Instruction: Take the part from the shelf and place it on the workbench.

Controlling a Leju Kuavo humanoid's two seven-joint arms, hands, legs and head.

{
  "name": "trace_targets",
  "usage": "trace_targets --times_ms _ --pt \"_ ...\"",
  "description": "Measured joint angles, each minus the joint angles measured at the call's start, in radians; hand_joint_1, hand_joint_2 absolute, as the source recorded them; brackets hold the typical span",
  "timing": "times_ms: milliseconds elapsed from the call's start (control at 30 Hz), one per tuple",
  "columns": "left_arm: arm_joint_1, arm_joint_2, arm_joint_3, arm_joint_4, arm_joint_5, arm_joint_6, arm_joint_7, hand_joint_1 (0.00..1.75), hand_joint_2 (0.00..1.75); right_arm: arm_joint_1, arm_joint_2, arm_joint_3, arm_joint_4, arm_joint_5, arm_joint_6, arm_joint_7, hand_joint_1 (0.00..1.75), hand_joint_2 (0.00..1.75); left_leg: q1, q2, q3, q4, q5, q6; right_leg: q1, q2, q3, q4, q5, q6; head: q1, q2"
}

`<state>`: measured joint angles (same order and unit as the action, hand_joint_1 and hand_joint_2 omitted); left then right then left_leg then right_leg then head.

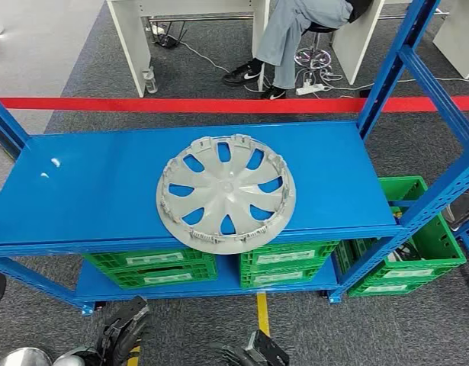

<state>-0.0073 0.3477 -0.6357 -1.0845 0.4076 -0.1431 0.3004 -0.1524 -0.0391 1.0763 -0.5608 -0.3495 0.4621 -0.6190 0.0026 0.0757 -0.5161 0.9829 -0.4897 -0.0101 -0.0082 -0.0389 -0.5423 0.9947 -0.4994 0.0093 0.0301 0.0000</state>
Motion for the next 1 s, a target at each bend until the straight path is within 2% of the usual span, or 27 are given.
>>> trace_targets --times_ms 267,367,533,667,1000 --pt "-0.003 0.035 -0.061 -0.029 0.077 0.008 0.016 0.00 0.00 0.024 -0.016 -0.067 -0.114 0.170 0.076 -0.058 0.00 0.00 0.000 0.000 0.000 0.000 0.000 0.000 0.000 0.000 0.000 0.000 0.000 0.000 0.000 0.000" --pt "0.011 0.018 -0.089 -0.002 0.084 0.033 0.008 0.00 0.00 0.035 -0.019 -0.096 -0.164 0.201 0.069 -0.067 0.00 0.00 0.000 0.000 0.000 0.000 0.000 0.000 0.000 0.000 0.000 0.000 0.000 0.000 0.000 0.000" --pt "0.024 -0.038 -0.131 0.096 0.076 0.074 -0.063 0.00 0.00 0.053 -0.026 -0.124 -0.231 0.214 0.039 -0.061 0.00 0.00 0.000 0.000 -0.001 0.000 0.000 0.000 0.000 0.000 0.000 0.000 0.000 0.000 0.000 0.000" --pt "0.026 -0.091 -0.162 0.196 0.073 0.102 -0.130 0.00 0.00 0.069 -0.032 -0.144 -0.282 0.221 0.011 -0.050 0.00 1.75 0.000 0.000 -0.001 0.000 0.000 0.000 0.000 0.000 0.000 0.000 0.000 0.000 0.000 0.000" --pt "0.027 -0.218 -0.241 0.426 0.078 0.172 -0.267 0.00 0.00 0.108 -0.054 -0.194 -0.447 0.281 -0.117 -0.022 0.00 1.75 0.000 0.000 -0.001 0.000 0.000 0.000 0.000 0.000 0.000 0.000 0.000 0.000 0.000 0.000"
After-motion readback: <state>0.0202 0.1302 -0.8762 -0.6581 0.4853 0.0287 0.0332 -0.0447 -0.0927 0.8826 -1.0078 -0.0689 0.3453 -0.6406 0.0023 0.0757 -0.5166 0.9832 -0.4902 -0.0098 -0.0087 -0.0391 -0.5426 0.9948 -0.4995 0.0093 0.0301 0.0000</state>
